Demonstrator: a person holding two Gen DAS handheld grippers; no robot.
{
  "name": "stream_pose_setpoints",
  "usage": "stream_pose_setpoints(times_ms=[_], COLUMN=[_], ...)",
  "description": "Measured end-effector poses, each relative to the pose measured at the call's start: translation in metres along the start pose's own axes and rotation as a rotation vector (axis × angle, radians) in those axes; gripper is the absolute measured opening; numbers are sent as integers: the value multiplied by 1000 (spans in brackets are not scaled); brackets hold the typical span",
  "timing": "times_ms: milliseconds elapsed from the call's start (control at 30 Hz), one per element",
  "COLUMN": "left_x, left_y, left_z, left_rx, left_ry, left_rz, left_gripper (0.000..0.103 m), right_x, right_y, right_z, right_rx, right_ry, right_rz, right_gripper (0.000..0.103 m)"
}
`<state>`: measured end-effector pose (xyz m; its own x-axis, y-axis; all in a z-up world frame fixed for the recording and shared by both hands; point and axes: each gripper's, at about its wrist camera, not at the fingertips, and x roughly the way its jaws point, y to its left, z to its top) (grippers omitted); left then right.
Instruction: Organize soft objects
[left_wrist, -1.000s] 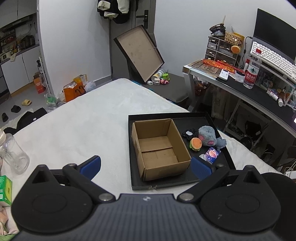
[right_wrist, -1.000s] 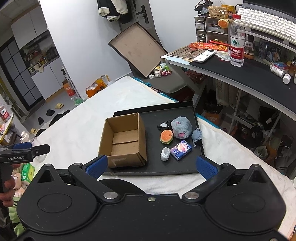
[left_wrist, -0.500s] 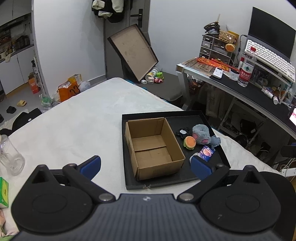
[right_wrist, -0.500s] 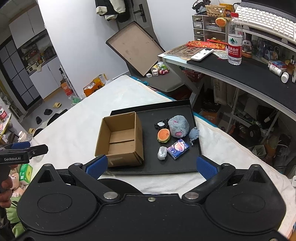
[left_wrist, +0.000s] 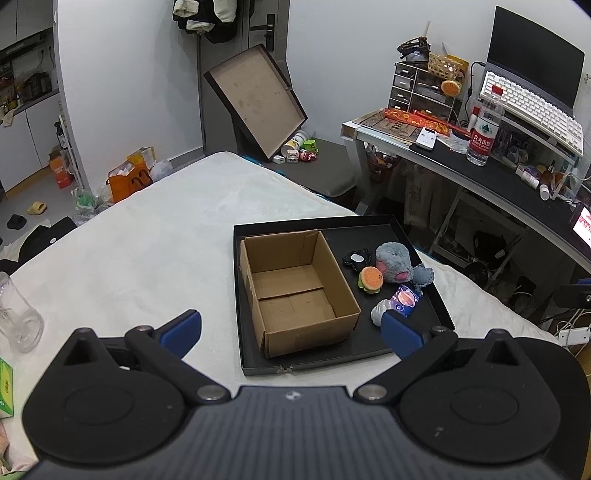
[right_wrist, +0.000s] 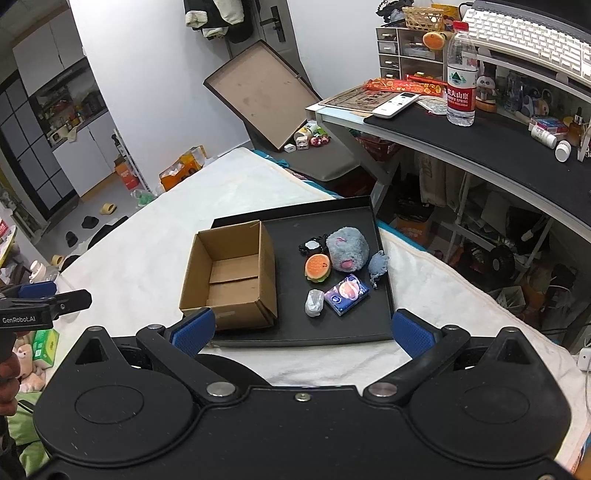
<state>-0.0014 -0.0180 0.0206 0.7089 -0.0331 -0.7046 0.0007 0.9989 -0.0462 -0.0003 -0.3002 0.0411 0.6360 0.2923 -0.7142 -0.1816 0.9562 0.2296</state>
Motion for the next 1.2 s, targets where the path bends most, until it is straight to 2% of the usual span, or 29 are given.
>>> stream_pose_setpoints(times_ms=[500,767,1200], left_x=[18,44,95], left_y=[-7,-12,-6], left_z=[-3,-4,-8], left_rx=[-25,-38,-81], left_ry=[24,61,130], left_rz=[-43,-66,-76], left_gripper=[103,103,103], right_x=[19,42,81], right_y=[1,2,-19], right_z=[2,3,13], right_rx=[-27,-49,-27], right_ry=[31,68,130], right_rz=[8,16,-3], right_gripper=[103,103,103])
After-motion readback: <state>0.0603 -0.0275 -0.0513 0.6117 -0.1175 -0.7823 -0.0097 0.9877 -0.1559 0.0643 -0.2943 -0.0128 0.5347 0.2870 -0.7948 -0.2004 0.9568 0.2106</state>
